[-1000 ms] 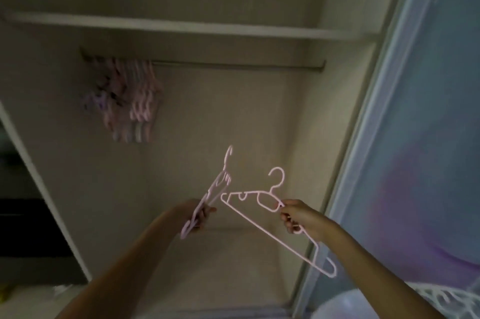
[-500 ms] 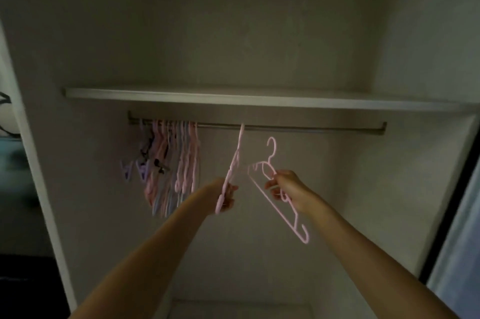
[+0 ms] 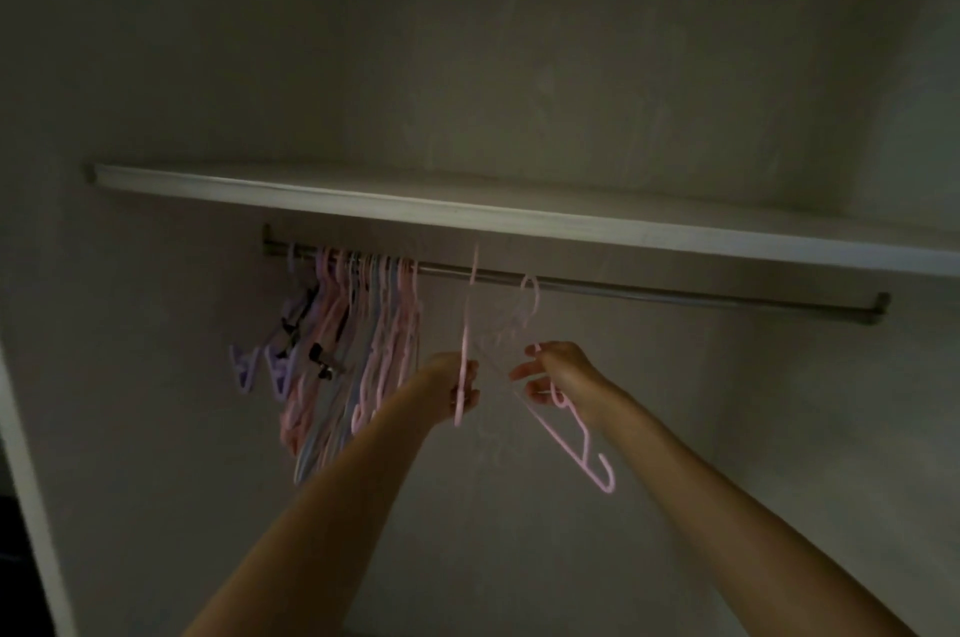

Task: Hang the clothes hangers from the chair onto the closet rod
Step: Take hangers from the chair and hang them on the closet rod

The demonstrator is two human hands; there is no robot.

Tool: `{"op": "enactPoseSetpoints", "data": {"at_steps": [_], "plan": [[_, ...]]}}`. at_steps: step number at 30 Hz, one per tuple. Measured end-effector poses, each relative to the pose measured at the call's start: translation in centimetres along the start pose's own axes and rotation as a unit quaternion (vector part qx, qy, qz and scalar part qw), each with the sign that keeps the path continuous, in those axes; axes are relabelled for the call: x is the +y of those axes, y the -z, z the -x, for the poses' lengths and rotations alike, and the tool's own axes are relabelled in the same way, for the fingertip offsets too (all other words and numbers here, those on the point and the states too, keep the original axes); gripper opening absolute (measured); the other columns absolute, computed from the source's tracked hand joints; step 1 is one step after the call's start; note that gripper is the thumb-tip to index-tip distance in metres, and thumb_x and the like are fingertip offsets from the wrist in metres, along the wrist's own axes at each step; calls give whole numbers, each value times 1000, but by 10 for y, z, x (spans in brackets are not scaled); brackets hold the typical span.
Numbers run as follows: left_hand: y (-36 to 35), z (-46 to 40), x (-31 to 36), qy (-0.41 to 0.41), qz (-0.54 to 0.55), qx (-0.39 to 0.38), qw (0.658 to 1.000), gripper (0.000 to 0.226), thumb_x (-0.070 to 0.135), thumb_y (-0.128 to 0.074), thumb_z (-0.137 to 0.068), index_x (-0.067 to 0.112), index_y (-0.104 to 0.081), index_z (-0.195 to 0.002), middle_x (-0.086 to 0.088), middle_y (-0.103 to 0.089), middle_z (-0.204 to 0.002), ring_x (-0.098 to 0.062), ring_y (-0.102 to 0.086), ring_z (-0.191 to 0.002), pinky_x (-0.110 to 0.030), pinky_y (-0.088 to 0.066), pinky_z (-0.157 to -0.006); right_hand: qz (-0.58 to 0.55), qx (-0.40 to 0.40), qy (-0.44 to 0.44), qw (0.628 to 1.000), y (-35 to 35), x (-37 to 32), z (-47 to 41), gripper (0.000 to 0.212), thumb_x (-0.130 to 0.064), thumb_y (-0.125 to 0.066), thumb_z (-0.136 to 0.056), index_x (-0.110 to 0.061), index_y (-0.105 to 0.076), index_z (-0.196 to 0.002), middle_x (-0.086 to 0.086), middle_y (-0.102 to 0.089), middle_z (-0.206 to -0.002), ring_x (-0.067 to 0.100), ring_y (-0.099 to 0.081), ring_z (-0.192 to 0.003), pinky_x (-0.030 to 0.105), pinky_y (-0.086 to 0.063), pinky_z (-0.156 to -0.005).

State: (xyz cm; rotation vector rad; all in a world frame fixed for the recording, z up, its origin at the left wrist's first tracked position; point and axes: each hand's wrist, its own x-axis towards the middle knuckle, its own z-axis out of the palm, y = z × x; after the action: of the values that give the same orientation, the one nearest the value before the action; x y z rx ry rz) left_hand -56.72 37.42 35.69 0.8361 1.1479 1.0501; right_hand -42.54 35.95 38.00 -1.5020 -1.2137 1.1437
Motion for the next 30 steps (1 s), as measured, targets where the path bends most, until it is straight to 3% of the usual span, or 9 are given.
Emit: {"op": "enactPoseSetpoints", "data": {"at_steps": [10,13,16,18,19,23,26,27,30], "plan": [[25,-30,-24,106,34,-57,992,29,16,-38,-98,9,-51,-73,-2,-57,-36,-9,-54,-28,-18,-51,-41,6,22,-39,999,-14,6,-25,15,-11,-33,-100,-6,-44,-108,9,-59,-71,16,-45,-52,22,-39,-50],[27,-21,-23,109,54,-65,990,33,32,-35,-100,5,-50,-89,-12,-67,-62,-23,-63,-63,-39,-50,-72,10,27,-41,999,-13,6,-27,14,-9,-33,-99,-5,-45,-106,9,-58,-70,16,-46,-51,22,-38,-51],[30,-2,-16,89,2,-19,996,38,34,-31,-101,3,-46,-115,-14,-55,-87,-25,-53,-79,-40,-41,-98,13,26,-44,999,-9,3,-29,14,-9,-35,-99,-5,-47,-105,10,-59,-72,16,-52,-43,21,-40,-48],[31,12,-10,24,-20,33,999,41,26,-35,-101,5,-40,-136,-15,-53,-121,-30,-52,-108,-36,-35,-105,21,22,-42,999,-8,2,-31,14,-10,-35,-99,-5,-47,-104,9,-60,-72,9,-52,-30,18,-41,-44],[28,18,-5,-19,-21,56,998,39,21,-36,-101,6,-40,-136,-12,-49,-126,-28,-50,-111,-34,-37,-100,28,25,-40,998,-5,1,-32,14,-10,-35,-99,-5,-48,-104,9,-61,-73,8,-51,-28,18,-41,-44],[22,28,28,-205,-40,53,976,15,3,-41,-95,11,-52,-92,-2,-52,-83,-14,-51,-73,-32,-47,-68,28,16,-40,999,-7,-4,-33,15,-9,-35,-98,-5,-48,-105,10,-60,-73,14,-55,-44,18,-42,-44],[17,6,67,-375,-265,106,882,19,2,-48,-88,14,-57,-76,-5,-59,-79,-17,-56,-70,-32,-46,-69,42,8,-43,998,-13,-9,-34,15,-10,-36,-99,-6,-48,-107,8,-60,-73,16,-51,-55,21,-40,-49],[15,-7,80,-397,-362,124,834,11,10,-53,-89,14,-62,-94,-8,-63,-99,-21,-61,-87,-34,-50,-79,42,6,-45,998,-15,-9,-35,15,-10,-35,-99,-6,-48,-106,9,-60,-73,17,-50,-56,22,-39,-50],[15,-44,106,-399,-616,113,670,51,32,-54,-91,18,-40,-138,-9,-45,-140,-28,-46,-127,-40,-43,-102,44,-2,-57,997,-18,-10,-40,16,-11,-37,-98,-6,-50,-105,9,-61,-73,17,-50,-56,23,-40,-52]]}}
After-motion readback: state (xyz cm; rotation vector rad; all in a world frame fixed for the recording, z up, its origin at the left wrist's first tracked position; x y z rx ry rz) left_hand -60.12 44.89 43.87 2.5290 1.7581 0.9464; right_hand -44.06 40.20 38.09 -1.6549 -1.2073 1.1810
